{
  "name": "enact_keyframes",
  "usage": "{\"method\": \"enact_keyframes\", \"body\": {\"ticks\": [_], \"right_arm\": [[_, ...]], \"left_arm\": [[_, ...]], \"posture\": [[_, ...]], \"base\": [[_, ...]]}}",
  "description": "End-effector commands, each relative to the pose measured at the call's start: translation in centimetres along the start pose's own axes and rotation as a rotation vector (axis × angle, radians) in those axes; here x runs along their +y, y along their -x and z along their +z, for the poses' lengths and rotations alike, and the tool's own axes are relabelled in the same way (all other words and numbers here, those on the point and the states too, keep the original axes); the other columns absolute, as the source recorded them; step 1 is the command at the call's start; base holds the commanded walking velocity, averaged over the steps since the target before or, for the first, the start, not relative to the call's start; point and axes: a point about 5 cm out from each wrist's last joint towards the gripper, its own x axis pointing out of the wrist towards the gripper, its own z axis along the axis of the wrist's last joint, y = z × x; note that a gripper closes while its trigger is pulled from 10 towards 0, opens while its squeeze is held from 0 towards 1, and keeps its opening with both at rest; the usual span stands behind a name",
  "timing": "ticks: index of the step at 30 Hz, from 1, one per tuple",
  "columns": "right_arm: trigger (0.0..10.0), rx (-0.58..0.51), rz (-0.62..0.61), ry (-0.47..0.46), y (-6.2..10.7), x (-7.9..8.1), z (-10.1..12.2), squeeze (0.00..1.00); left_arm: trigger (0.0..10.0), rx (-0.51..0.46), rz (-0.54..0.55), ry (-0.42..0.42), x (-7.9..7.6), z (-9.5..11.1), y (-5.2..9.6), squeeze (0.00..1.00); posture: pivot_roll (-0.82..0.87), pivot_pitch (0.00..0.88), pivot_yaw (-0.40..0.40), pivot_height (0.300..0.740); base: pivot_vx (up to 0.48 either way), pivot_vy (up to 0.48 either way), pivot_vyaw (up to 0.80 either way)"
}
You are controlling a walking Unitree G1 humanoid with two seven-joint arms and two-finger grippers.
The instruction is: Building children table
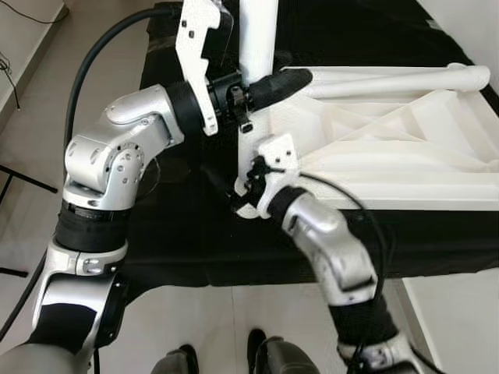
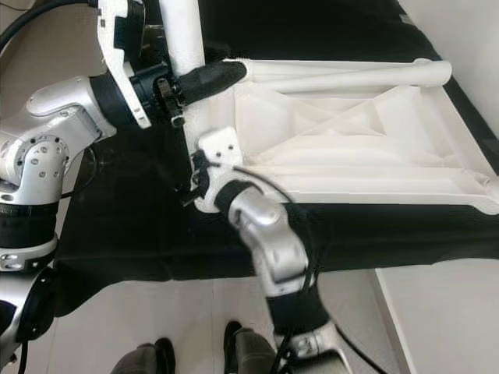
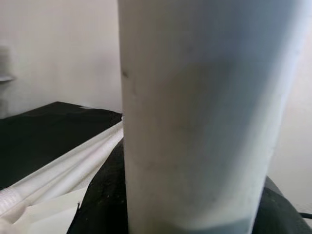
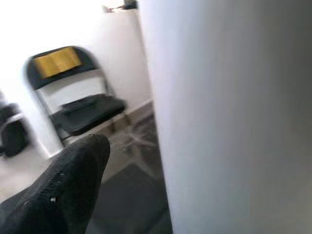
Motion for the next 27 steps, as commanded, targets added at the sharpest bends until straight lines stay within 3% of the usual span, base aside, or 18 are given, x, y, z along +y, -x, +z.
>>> {"method": "enact_keyframes", "body": {"ticks": [1, 2, 7, 13, 14, 21, 27], "right_arm": [[10.0, -0.026, 0.201, 0.006, -1.0, 1.0, 1.0, 1.0], [10.0, -0.011, 0.304, 0.062, -0.9, 0.1, 1.6, 0.0], [10.0, 0.045, 0.446, 0.135, -0.9, -1.1, 2.2, 0.0], [10.0, 0.057, 0.551, 0.087, -1.9, -1.6, 2.4, 0.0], [0.0, 0.06, 0.578, 0.079, -2.0, -1.5, 2.3, 0.0], [0.0, 0.081, 0.67, 0.083, -2.5, -1.7, 2.1, 0.0], [0.0, 0.12, 0.682, 0.099, -2.7, -1.9, 1.6, 0.0]], "left_arm": [[0.0, -0.005, -0.113, 0.034, -1.8, -0.7, -1.3, 0.0], [0.0, -0.001, -0.12, 0.034, -2.0, -0.8, -1.4, 0.0], [0.0, 0.005, -0.135, 0.036, -2.3, -1.1, -1.6, 0.0], [0.0, 0.011, -0.16, 0.04, -2.9, -1.5, -2.1, 0.0], [0.0, 0.013, -0.166, 0.04, -3.1, -1.5, -2.3, 0.0], [0.0, 0.017, -0.186, 0.035, -3.7, -1.6, -3.3, 0.0], [0.0, 0.008, -0.231, 0.013, -5.5, -0.3, -3.6, 0.0]], "posture": [[-0.21, 0.205, -0.052, 0.74], [-0.21, 0.204, -0.052, 0.74], [-0.21, 0.205, -0.052, 0.74], [-0.21, 0.209, -0.051, 0.74], [-0.21, 0.213, -0.048, 0.74], [-0.2, 0.215, -0.048, 0.74], [-0.21, 0.214, -0.043, 0.74]], "base": [[0.0, 0.0, 0.0], [0.0, 0.0, 0.0], [0.0, 0.0, 0.0], [0.0, 0.0, 0.0], [0.0, 0.0, 0.0], [0.0, 0.0, 0.0], [0.0, 0.0, 0.0]]}}
